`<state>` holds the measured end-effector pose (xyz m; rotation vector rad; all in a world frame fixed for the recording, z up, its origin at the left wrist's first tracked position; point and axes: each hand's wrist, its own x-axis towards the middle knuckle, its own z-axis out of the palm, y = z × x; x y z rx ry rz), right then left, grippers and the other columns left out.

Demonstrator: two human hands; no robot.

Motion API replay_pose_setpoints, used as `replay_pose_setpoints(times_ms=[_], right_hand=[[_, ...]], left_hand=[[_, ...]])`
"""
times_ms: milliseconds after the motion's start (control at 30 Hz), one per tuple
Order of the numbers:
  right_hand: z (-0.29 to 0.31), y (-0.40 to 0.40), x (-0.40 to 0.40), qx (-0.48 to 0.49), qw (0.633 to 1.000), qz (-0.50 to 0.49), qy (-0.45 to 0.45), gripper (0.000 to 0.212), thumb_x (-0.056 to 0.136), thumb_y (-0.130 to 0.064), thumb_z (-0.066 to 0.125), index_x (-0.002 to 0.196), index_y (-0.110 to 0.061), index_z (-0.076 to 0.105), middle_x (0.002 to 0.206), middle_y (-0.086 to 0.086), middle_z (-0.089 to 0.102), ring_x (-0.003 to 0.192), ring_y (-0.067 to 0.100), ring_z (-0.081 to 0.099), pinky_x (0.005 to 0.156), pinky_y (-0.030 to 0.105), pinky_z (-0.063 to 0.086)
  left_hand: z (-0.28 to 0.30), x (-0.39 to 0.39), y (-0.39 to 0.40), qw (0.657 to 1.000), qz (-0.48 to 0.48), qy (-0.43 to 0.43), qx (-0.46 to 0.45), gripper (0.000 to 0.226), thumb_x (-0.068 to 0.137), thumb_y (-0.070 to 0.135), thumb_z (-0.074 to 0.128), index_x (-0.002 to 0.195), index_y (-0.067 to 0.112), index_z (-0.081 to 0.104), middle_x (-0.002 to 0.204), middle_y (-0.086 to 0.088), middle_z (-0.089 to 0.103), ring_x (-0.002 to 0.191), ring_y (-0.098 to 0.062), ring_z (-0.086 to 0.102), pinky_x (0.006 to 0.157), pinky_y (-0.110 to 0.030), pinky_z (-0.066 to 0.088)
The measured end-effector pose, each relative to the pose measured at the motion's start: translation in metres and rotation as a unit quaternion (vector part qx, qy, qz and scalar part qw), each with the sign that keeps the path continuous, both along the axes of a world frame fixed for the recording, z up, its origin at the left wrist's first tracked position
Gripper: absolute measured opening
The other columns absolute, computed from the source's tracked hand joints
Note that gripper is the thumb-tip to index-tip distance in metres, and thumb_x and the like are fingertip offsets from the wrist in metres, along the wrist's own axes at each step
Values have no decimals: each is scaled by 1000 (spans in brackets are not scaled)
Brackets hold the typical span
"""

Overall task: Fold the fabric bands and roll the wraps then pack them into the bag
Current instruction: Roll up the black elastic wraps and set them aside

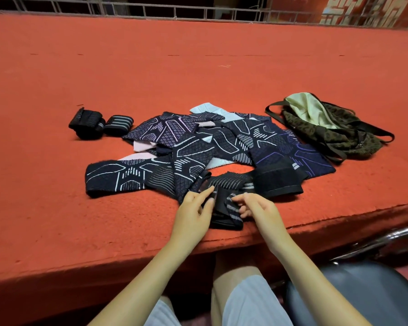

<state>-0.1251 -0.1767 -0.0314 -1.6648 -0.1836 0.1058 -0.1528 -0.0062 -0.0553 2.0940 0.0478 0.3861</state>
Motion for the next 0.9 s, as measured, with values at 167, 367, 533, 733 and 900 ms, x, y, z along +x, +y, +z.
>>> replay_pose_setpoints(times_ms=[167, 367, 533, 733, 900], right_hand=[[-9, 4, -2, -88, 991, -8, -102, 15, 77, -12, 73, 88, -22, 72, 95, 3, 59, 75, 1, 51, 69, 12, 42], [-18, 14, -2, -181, 967, -24, -179, 29, 78, -13, 75, 98, -33, 70, 102, -10, 45, 103, 9, 43, 78, 7, 35], [-21, 15, -1, -192, 968, -16, -160, 35, 78, -17, 75, 104, -39, 65, 119, -9, 43, 117, 6, 39, 87, 10, 36], [-20, 12, -1, -162, 981, -20, -109, 54, 79, -22, 75, 129, -26, 54, 119, -8, 51, 106, 5, 55, 92, 22, 46], [-8, 11, 1, -110, 994, -8, -29, 55, 82, -22, 72, 133, -26, 52, 108, 5, 66, 90, 25, 66, 80, 36, 57]], left_hand=[[3, -1, 2, 988, -3, 17, -155, 55, 92, 45, 22, 121, 23, 63, 82, 6, 49, 66, -1, 46, 67, -18, 42], [0, 1, 2, 994, -6, 19, -109, 25, 98, 26, 45, 114, 25, 64, 100, 9, 57, 95, -2, 55, 90, -15, 38], [-4, 2, 3, 999, 12, -7, -43, 40, 92, 17, 54, 129, 33, 52, 103, 8, 56, 73, -3, 53, 76, -15, 45], [-3, 0, 2, 999, 34, -35, -8, 43, 94, 14, 52, 133, 32, 51, 110, 5, 60, 85, -1, 55, 81, -11, 40], [4, -5, 1, 995, 79, -53, -24, 32, 88, 14, 62, 115, 32, 62, 101, 6, 54, 73, 0, 56, 70, -5, 41]])
